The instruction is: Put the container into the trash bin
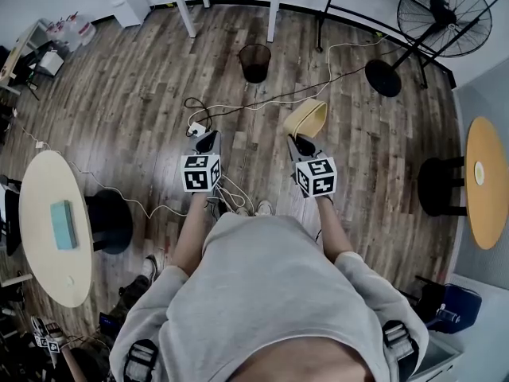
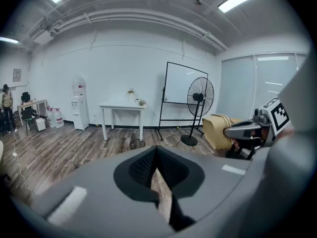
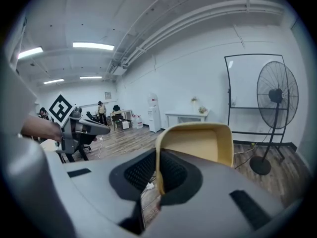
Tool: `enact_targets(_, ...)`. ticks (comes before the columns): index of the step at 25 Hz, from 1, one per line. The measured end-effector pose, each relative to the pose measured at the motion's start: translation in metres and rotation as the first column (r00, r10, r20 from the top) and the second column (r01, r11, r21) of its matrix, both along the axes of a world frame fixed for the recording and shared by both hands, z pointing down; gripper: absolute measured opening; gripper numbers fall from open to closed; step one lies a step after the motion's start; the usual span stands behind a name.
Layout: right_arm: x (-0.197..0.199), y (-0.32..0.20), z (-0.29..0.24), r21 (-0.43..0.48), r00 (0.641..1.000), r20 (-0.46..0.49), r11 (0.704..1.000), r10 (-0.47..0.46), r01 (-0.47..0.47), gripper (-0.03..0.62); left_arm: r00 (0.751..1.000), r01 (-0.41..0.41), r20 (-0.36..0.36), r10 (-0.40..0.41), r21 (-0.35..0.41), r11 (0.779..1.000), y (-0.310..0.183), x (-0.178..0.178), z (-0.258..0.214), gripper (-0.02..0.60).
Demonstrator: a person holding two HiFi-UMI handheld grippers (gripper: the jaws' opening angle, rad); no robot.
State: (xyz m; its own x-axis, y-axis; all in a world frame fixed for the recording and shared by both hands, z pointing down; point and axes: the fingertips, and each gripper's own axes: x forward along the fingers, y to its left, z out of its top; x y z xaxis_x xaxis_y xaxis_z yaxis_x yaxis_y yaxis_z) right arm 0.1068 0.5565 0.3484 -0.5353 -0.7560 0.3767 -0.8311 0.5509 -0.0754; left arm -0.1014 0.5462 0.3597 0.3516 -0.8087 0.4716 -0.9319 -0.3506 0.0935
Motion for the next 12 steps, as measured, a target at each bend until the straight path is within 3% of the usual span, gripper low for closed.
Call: enact_targets(12,0.028,-0.013,0.019,-0.033,1.000,-0.001,0.999,-0.015,0.015,0.032,1.000,0.005,0.013,-0.005,-0.040,0.999,-0.007,0.028,0.019,0.011)
